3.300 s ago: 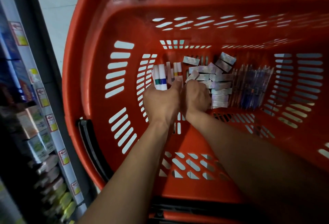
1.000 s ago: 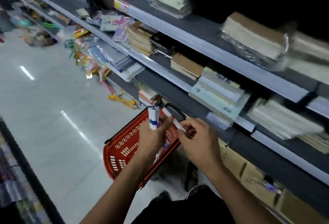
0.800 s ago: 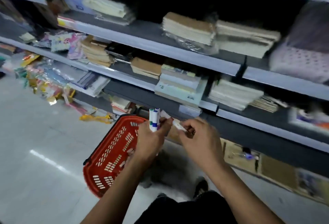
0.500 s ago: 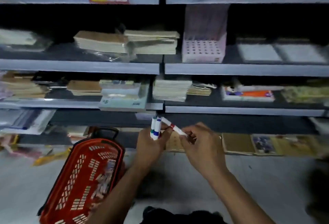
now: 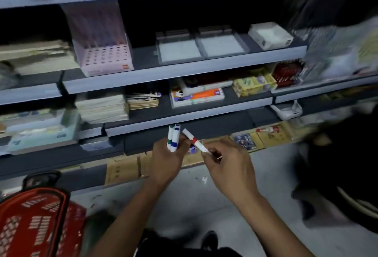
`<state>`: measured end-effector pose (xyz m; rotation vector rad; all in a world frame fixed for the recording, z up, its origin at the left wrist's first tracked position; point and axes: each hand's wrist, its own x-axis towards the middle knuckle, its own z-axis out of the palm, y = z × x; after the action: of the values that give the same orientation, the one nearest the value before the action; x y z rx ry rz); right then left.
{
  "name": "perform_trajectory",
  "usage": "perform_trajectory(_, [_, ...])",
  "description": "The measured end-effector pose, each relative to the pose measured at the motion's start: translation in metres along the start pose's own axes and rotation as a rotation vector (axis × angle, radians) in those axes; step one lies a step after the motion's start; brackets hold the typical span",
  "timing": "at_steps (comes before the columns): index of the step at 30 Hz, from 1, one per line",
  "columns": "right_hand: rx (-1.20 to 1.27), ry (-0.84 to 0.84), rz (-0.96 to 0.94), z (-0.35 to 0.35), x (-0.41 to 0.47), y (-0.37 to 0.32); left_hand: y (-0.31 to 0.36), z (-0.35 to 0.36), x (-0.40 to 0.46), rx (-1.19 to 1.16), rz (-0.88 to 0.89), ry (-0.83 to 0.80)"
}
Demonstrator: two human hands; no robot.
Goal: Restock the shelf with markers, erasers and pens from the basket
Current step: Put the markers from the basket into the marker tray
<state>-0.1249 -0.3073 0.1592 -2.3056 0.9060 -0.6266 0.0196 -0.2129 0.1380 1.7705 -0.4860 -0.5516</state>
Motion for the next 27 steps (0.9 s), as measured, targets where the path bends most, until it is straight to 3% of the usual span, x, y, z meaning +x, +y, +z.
perform_trajectory(11, [0.014, -0.033, -0.035, -0.010, 0.059, 0.025, 0.012, 0.023, 0.042, -0.004, 0.030, 0.014])
perform_trajectory(23, [-0.007, -0.016, -0.189, 0.019, 0.214, 0.002, 0.038, -0.002, 0.181, 0.106, 0.237, 0.132])
perform_trajectory(27, [-0.067, -0.017, -0.255, 0.023, 0.264, -0.008, 0.050, -0.013, 0.216, 0.214, 0.400, 0.165])
